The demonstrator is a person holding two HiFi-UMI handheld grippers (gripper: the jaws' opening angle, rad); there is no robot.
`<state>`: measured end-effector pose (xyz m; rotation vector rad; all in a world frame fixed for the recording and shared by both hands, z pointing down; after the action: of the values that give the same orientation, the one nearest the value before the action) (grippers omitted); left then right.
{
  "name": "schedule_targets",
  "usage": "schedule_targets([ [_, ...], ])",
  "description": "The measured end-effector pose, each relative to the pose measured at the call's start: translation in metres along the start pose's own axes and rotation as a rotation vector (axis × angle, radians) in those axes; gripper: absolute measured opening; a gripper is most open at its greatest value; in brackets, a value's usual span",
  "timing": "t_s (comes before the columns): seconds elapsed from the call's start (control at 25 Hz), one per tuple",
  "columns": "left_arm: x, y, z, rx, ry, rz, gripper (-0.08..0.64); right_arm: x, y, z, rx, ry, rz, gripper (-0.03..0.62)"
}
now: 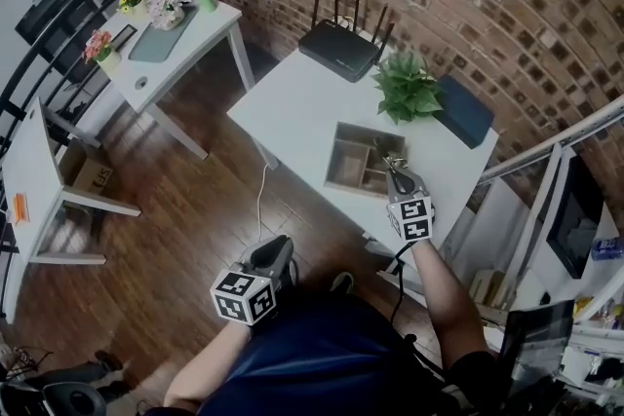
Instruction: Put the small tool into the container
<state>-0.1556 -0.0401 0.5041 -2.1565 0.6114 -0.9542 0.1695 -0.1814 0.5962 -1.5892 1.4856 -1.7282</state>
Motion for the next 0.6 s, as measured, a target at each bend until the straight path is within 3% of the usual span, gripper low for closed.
schedule_targets([
  [0.44, -0.009, -0.002, -0.008, -0.01, -0.005, 0.012, 0.041, 0.01, 0.003, -0.005, -0.006, -0.028, -0.048, 0.016],
  [0.6, -0.013, 0.002, -0.012, -0.011, -0.01, 0.02, 0.041, 0.004, 0.001, -0.009, 0.034, -0.034, -0.056, 0.098],
])
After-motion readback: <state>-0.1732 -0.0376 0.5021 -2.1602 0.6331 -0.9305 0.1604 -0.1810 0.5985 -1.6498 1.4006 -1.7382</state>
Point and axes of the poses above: the fingertips, and each gripper's own axes: x forward along the fingers, z to its right, y out of its top, the point moved 8 cm from there along -x, backward along the fingers, and after that the axes turned 1 degree about -x, right-handed, at the moved point
